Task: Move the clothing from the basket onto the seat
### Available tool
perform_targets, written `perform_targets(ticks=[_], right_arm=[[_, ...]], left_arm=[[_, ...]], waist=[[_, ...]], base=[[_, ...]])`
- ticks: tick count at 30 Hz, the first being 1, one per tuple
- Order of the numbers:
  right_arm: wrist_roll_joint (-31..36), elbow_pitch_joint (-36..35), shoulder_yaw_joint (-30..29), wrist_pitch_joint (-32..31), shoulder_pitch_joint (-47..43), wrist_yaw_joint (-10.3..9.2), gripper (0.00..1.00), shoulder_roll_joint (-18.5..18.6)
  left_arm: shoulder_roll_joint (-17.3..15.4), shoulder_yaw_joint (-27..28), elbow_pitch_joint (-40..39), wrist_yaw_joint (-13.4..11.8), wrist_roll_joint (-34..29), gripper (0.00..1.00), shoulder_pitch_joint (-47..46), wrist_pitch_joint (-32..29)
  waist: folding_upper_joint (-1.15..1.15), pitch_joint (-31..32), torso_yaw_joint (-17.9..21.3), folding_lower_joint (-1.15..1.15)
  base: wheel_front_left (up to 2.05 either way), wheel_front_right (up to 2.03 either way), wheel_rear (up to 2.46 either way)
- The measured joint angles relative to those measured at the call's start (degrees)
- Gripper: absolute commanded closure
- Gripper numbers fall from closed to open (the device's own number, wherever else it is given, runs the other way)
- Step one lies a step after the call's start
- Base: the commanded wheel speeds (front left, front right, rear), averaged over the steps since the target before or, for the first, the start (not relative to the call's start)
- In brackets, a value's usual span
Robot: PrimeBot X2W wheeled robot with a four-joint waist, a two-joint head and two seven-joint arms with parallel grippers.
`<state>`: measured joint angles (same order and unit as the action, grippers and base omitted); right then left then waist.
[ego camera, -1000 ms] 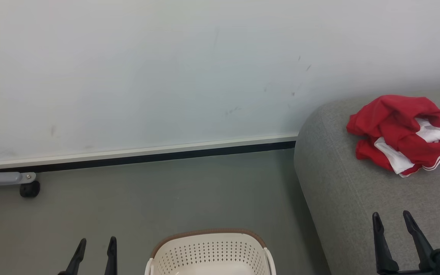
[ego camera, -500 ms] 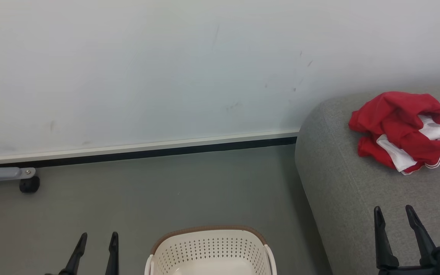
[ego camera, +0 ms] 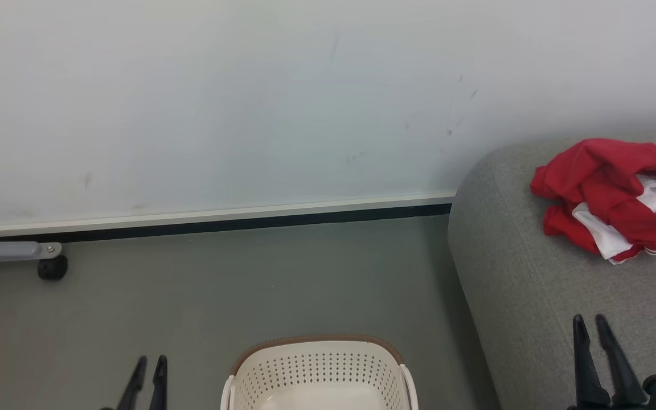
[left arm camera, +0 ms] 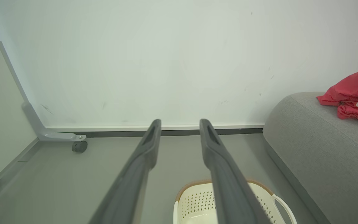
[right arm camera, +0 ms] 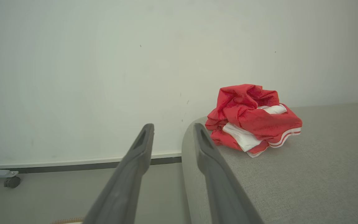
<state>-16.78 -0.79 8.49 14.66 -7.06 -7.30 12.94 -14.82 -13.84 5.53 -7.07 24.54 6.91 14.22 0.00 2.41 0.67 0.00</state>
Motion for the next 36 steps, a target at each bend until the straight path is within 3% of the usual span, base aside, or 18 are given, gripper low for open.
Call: perform_targets(ticks=[13, 36], right_arm=[[-3.70, 2.83, -0.77, -1.54, -0.64, 0.79, 1.00, -1.57], [-20.53, 5.97, -4.36, -6.22, 2.00, 3.79, 1.00, -3.64]], left_arm=[[1.74, 1.03, 2.09, 0.92, 3.96, 1.00, 0.86, -1.59], [4.08, 5.16, 4.07, 3.65, 18.42, 1.00, -1.17, -6.15]], waist=[[0.00, -0.24, -0.06, 0.00], [0.00, -0.76, -0.19, 0.01]], base=[[0.00, 0.00, 0.00], [0.00, 0.00, 0.00]])
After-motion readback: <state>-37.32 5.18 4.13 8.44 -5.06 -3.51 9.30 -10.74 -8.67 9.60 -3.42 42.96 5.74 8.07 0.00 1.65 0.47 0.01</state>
